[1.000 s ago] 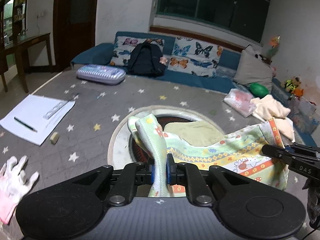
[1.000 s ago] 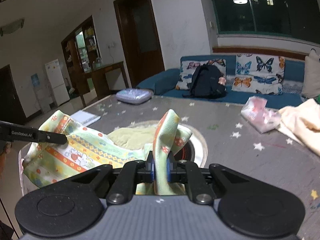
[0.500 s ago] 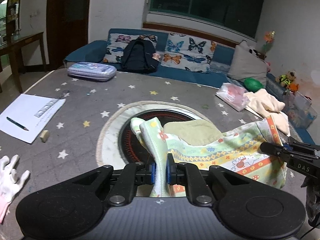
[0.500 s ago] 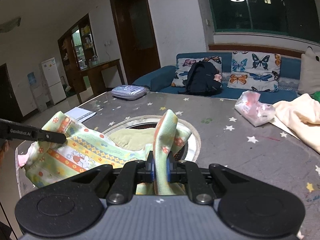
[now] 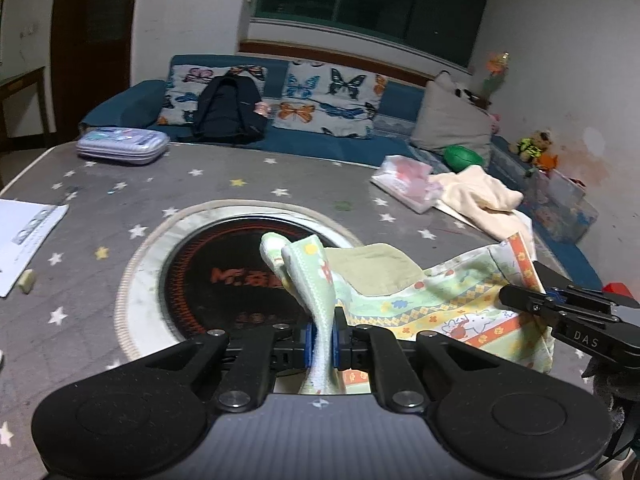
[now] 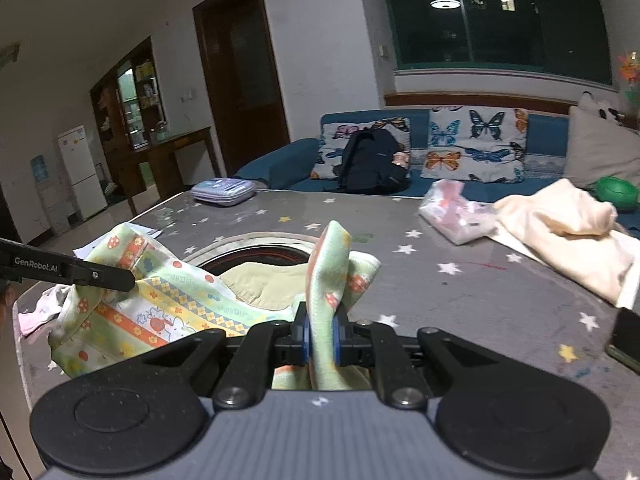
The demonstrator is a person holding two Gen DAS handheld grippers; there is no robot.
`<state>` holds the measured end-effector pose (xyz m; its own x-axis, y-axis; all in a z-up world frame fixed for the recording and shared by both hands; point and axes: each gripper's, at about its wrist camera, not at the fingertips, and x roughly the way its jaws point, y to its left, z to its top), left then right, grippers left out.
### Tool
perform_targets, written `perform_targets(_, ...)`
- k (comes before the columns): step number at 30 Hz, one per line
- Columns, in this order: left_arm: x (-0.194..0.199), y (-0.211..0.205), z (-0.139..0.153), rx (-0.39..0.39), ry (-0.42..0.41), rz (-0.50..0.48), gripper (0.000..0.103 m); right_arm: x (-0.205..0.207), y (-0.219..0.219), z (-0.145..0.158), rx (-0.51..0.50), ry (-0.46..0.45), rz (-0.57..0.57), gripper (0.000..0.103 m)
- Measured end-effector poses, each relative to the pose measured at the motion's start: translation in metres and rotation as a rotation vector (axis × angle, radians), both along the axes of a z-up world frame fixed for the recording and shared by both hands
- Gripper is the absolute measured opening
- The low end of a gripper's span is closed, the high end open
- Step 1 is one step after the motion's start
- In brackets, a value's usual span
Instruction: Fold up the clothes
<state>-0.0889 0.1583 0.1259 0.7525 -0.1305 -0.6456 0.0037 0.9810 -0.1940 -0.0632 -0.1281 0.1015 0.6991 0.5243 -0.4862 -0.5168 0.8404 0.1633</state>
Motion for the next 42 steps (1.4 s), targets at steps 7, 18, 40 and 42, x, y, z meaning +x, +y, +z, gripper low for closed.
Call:
perform_targets(7,0.015,-0.042,0.004,-0.036,-0.011,-0.090,0.010,-0.009,-0.037,0.011,-0.015,-0.025,-0.077,0.007)
perform_targets(18,0.037,-0.137,0.007,-0.084,-0.017,-0.287,0.009,-0.042,-0.126,0.028,-0.079,-0.073,-0.257,0.007)
perform_targets(40,0.053,-0.260,-0.035,-0.105,0.098,-0.487,0.010,-0.075,-0.252,-0.004,-0.141,0.015,-0.580,0.007)
perform_targets(42,0.055,-0.263,-0.040,-0.091,0.112,-0.481,0.010,-0.074,-0.258,-0.011,-0.140,0.034,-0.595,0.007)
